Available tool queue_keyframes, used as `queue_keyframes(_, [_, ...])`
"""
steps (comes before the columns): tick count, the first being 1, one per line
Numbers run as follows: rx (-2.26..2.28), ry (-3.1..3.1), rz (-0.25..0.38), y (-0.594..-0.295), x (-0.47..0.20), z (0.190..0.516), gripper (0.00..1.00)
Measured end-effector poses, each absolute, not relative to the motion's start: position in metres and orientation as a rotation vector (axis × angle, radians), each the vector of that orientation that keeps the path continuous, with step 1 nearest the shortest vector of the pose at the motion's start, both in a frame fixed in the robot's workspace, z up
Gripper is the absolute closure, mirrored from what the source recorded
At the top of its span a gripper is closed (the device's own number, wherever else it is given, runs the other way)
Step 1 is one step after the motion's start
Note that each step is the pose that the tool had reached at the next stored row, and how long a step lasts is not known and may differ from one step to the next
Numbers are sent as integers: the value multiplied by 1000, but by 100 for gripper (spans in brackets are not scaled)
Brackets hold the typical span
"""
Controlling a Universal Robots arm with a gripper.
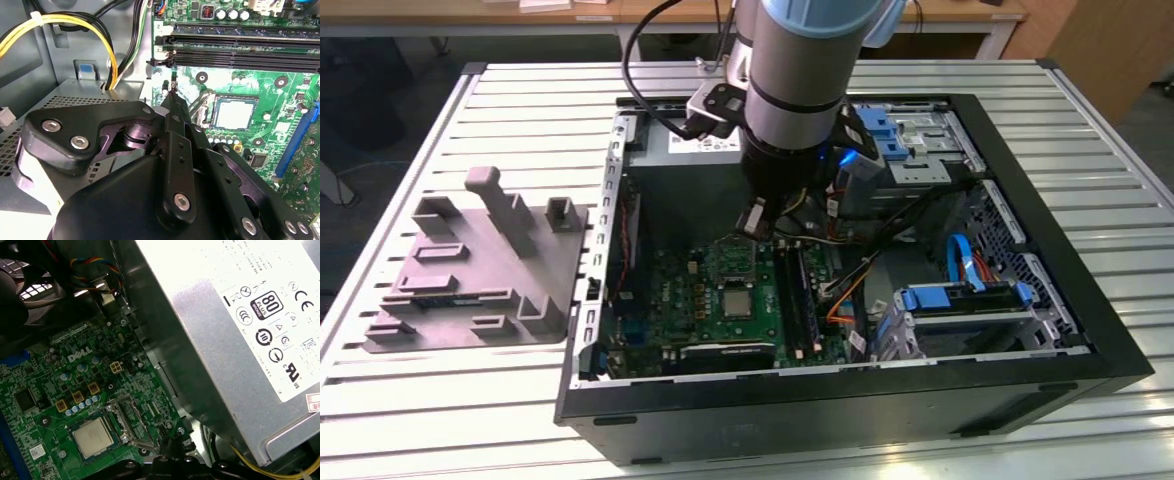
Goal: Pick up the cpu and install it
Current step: 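Close the cpu cover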
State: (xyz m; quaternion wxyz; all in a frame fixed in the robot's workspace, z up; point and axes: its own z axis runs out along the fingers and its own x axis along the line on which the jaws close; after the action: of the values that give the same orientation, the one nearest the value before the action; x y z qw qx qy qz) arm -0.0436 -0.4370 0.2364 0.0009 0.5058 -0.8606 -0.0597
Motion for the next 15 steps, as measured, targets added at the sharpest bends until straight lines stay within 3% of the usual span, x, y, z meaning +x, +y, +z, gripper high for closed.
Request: queue_keyframes(15, [1580, -2689, -206, -437, -44, 241, 89])
